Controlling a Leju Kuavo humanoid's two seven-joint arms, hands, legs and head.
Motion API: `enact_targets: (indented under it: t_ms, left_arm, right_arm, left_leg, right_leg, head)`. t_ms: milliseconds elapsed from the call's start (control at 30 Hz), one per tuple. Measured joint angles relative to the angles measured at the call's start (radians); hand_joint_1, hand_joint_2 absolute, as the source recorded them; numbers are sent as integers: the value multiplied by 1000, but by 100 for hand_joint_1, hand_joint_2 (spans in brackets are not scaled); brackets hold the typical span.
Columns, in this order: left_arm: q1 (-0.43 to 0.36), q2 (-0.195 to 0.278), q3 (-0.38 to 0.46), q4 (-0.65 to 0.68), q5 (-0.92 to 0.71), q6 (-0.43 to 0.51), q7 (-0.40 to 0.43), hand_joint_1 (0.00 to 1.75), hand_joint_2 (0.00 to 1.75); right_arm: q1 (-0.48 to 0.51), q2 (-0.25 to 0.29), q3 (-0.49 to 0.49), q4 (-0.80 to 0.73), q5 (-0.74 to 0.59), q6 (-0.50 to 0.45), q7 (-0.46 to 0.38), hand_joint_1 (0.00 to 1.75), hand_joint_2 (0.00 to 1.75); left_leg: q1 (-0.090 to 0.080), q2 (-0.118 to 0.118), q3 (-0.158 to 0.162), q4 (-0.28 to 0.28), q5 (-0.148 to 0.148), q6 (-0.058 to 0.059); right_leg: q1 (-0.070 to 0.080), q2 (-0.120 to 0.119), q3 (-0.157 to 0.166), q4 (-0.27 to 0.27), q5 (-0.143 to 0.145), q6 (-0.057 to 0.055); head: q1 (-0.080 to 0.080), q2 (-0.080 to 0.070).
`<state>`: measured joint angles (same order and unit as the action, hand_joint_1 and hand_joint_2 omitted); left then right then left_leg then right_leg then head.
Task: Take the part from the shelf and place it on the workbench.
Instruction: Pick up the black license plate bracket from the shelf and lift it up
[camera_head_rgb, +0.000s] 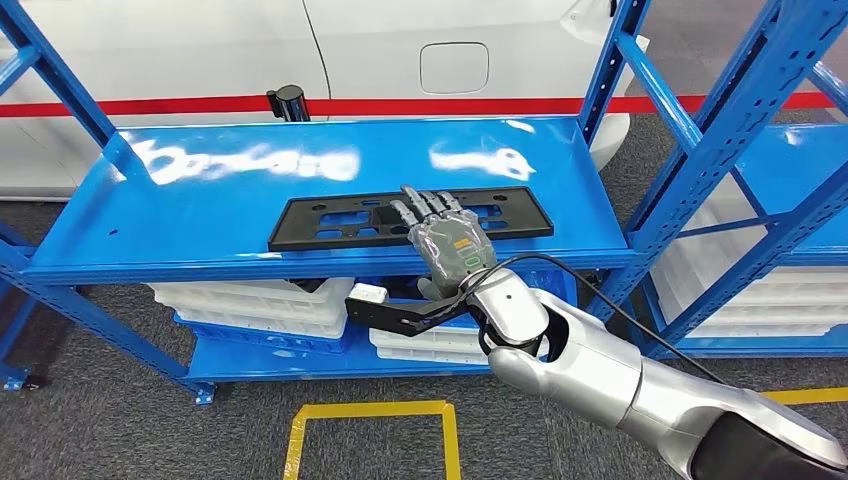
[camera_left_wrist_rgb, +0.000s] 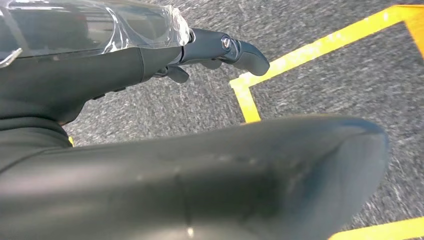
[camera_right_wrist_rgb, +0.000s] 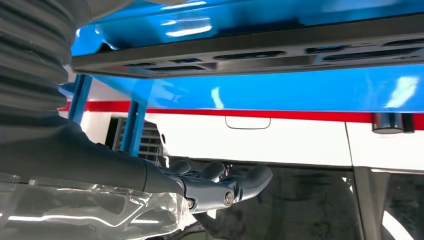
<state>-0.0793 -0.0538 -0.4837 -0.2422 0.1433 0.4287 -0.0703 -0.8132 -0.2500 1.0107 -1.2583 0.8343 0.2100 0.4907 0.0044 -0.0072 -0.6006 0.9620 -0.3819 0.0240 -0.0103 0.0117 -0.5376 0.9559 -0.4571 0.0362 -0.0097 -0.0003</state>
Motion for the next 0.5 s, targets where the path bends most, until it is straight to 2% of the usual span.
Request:
enact_targets:
  t_ms: [67,100,133,200,233,267,300,367,400,433,500]
  left_arm:
    - [0,0,0,0,3,1,1,0,0]
    - [0,0,0,0,3,2,1,0,0]
    - [0,0,0,0,3,2,1,0,0]
    - [-1,1,-1,0,4,4,1,0,0]
    - [0,1,-1,0,6,4,2,0,0]
    - [1,1,-2,0,7,4,2,0,0]
    - [1,1,-3,0,9,4,2,0,0]
    - [2,1,-5,0,10,4,3,0,0]
    - [2,1,-6,0,11,4,3,0,0]
    - [1,0,-7,0,12,5,3,0,0]
    - [1,0,-10,0,14,5,3,0,0]
  right_arm:
    - [0,-1,-1,1,4,-2,7,0,175]
    - [-1,-2,-2,2,5,-3,11,0,175]
    - [-1,-3,-3,3,7,-4,14,0,175]
    - [3,-5,-4,5,10,-4,19,0,175]
    - [8,-6,-4,7,11,-4,21,0,175]
    - [11,-7,-4,8,12,-4,23,0,175]
    - [13,-9,-4,9,12,-4,24,0,175]
    - [14,-11,-7,11,12,-4,26,0,175]
    - [14,-13,-9,12,12,-4,27,0,175]
    - [14,-13,-10,12,12,-4,28,0,175]
    - [15,-14,-12,14,12,-5,29,0,175]
  left_leg:
    - [0,0,6,-3,-2,17]
    - [1,0,10,-6,-3,24]
    - [2,1,15,-7,-5,31]
    - [-1,2,20,-7,-11,41]
    - [-3,1,23,-7,-14,44]
    - [-5,1,27,-7,-18,45]
    - [-7,0,33,-7,-22,46]
    - [-9,-3,47,-7,-32,43]
    - [-13,-3,52,-6,-38,40]
    - [-13,-3,54,-6,-43,36]
    - [-13,-2,53,-5,-49,26]
  right_leg:
    - [-3,-1,0,10,-11,10]
    - [-4,-2,-10,36,-26,14]
    - [-5,-2,-34,88,-51,16]
    - [-4,-2,-114,235,-109,17]
    - [-4,-2,-152,295,-123,17]
    - [-4,-2,-172,317,-116,16]
    - [-3,-2,-172,297,-90,13]
    - [0,-3,-117,156,-4,1]
    - [4,-5,-86,85,27,-5]
    - [7,-7,-64,35,45,-10]
    - [13,-8,-52,6,46,-15]
  head:
    - [0,0]
    - [1,0]
    - [2,0]
    - [3,0]
    - [3,0]
    - [3,0]
    - [3,0]
    - [4,0]
    - [3,0]
    - [3,0]
    - [1,0]
